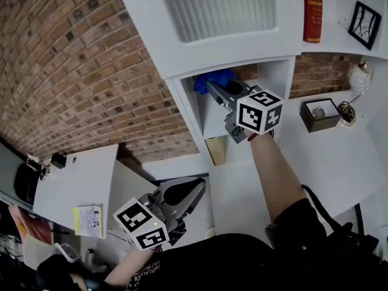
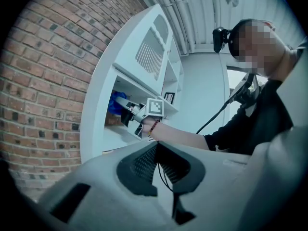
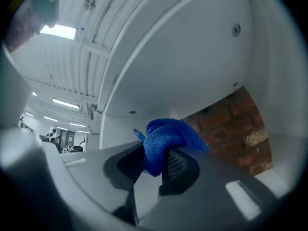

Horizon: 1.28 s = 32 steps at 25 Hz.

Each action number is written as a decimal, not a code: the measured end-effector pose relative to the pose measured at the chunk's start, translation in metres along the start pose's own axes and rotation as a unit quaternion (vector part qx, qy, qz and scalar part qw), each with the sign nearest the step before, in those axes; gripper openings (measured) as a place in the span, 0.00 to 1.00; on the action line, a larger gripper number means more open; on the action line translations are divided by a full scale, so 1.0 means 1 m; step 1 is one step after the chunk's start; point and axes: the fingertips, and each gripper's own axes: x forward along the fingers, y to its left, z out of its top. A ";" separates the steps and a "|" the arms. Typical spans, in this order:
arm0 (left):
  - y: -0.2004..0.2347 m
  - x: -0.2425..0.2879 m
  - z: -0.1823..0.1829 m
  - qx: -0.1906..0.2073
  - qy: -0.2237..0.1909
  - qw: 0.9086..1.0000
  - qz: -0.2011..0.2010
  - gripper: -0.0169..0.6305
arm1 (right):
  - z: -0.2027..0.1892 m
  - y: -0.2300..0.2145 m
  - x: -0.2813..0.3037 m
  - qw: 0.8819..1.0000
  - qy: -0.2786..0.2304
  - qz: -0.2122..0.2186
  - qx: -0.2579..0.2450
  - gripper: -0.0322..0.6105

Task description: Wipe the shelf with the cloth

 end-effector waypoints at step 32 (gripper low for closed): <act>0.058 -0.014 -0.010 -0.016 0.003 0.998 0.053 0.02 | -0.073 -0.067 0.080 0.935 0.024 -0.017 0.353 0.15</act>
